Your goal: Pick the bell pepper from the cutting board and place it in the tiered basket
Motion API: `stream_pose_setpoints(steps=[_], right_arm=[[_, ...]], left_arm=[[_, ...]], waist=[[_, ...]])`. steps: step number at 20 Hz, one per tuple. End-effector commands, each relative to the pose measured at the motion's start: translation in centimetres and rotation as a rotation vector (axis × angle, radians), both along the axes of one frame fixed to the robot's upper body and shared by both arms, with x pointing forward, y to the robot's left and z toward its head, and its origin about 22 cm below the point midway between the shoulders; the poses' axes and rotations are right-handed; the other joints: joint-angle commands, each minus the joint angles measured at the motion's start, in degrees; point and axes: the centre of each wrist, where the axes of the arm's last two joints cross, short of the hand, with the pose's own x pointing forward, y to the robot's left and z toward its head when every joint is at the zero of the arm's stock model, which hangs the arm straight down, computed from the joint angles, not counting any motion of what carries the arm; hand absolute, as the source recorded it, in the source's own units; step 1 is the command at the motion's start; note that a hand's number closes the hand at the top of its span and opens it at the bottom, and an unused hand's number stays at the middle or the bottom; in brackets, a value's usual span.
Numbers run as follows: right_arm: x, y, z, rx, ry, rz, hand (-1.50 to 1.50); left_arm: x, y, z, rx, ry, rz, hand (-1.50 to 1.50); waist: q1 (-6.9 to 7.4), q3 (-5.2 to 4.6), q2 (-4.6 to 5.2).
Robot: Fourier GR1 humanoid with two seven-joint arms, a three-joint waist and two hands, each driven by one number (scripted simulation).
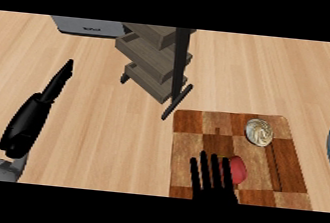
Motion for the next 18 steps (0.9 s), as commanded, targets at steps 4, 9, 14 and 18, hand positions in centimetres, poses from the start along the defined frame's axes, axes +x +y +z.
stream_pose_setpoints(steps=[4, 9, 14, 18], right_arm=[[-0.3, -0.2, -1.5, -0.089, -0.021, -0.145, -1.50], [-0.2, -1.4, 0.3, -0.067, -0.145, -0.144, -1.50], [2.0, -2.7, -0.1, -0.046, -0.157, -0.140, -1.50], [3.7, -3.5, -0.3, -0.026, -0.121, -0.154, -1.50]], left_arm=[[0.2, -1.4, -1.0, 0.001, -0.001, -0.014, 0.00], [-1.4, -0.8, -0.3, -0.003, 0.003, -0.003, 0.00], [-0.4, -0.7, -0.7, 0.008, -0.006, 0.004, 0.00], [1.3, 0.1, 0.7, 0.003, 0.006, 0.001, 0.00]], waist=[[-0.15, 0.03, 0.05], [0.19, 0.05, -0.04], [0.18, 0.05, 0.05], [0.13, 0.05, 0.09]])
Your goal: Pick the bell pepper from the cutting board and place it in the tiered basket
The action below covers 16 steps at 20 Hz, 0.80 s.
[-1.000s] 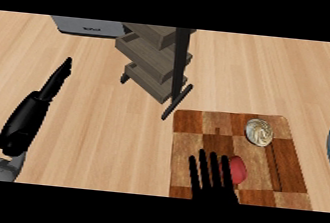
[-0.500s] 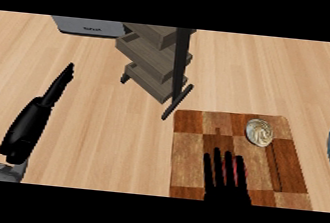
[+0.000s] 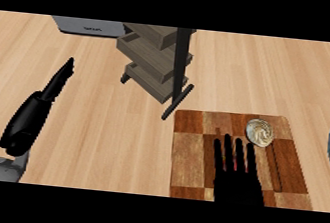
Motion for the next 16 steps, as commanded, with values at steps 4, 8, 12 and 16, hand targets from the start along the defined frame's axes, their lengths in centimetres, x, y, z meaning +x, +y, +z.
stream_pose_setpoints(steps=[4, 8, 12, 16], right_arm=[[1.6, -0.4, -0.4, 0.028, 0.015, -0.054, -1.50], [1.2, -1.1, -2.3, 0.056, 0.001, -0.048, -1.50], [2.9, -3.6, -2.7, 0.055, -0.005, -0.052, -1.50], [1.7, -2.7, -5.4, 0.057, -0.003, -0.043, -1.50]], left_arm=[[-1.5, 1.6, 0.6, 0.011, 0.003, -0.020, 0.00], [-1.1, 0.0, -0.1, 0.004, -0.002, -0.004, 0.00], [-0.9, -1.0, -0.3, -0.010, 0.006, 0.001, 0.00], [0.0, -1.5, -1.3, 0.005, -0.008, -0.005, 0.00]], waist=[[0.25, 0.00, -0.02], [0.08, 0.01, -0.01], [0.06, 0.01, 0.00], [-0.12, 0.00, 0.03]])
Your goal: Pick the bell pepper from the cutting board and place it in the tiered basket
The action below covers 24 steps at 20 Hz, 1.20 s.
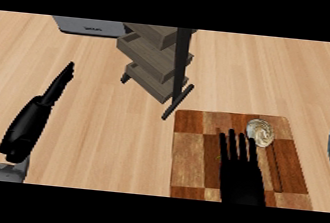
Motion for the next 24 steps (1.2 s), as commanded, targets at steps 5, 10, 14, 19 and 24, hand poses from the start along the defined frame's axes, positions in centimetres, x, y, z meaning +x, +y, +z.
stream_pose_setpoints(steps=[5, 10, 14, 19, 24], right_arm=[[2.4, 0.5, -1.1, 0.000, 0.019, 0.000, -1.50], [0.7, 1.5, -2.9, 0.121, 0.089, 0.103, 1.50], [2.4, -0.4, -3.8, 0.068, 0.002, 0.180, 1.50], [0.1, -0.5, -1.8, 0.064, -0.108, 0.240, 1.50], [2.0, -5.6, 3.8, 0.212, -0.105, -0.245, 1.50]], left_arm=[[0.1, 1.2, 1.6, -0.013, 0.007, 0.005, 0.00], [1.7, -0.8, 0.5, 0.004, 0.003, 0.013, 0.00], [0.7, 0.8, 1.1, 0.006, -0.003, 0.014, 0.00], [0.6, 0.2, -1.1, 0.003, -0.007, 0.002, 0.00], [-0.6, 1.1, -0.8, 0.003, 0.015, 0.043, 0.00]], waist=[[0.15, 0.00, -0.01], [-0.08, 0.01, 0.08], [0.19, 0.01, 0.03], [-0.21, -0.02, -0.03], [-2.72, -0.15, -0.49]])
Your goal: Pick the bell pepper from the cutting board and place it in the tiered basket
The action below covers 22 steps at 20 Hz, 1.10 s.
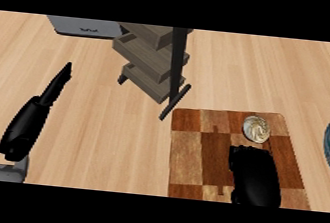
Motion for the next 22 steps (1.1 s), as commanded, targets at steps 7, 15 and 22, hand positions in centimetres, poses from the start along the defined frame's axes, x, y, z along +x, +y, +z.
stream_pose_setpoints(steps=[7, 15, 22], right_arm=[[-1.4, -6.4, 12.7, 0.178, -0.078, -0.537, 1.50], [-4.4, -6.3, 19.4, 0.540, -0.292, -0.496, 1.50], [-3.4, -3.4, 25.3, 0.458, -0.417, -0.281, 1.50]], left_arm=[[0.1, 1.0, 1.3, 0.014, -0.001, 0.018, 0.00], [-0.6, -0.5, -0.9, -0.006, 0.013, -0.007, 0.00], [-0.3, 0.1, -0.4, 0.015, 0.018, 0.011, 0.00]], waist=[[-0.70, 0.01, -0.18], [0.06, 0.00, -0.26], [0.29, -0.14, -0.79]])
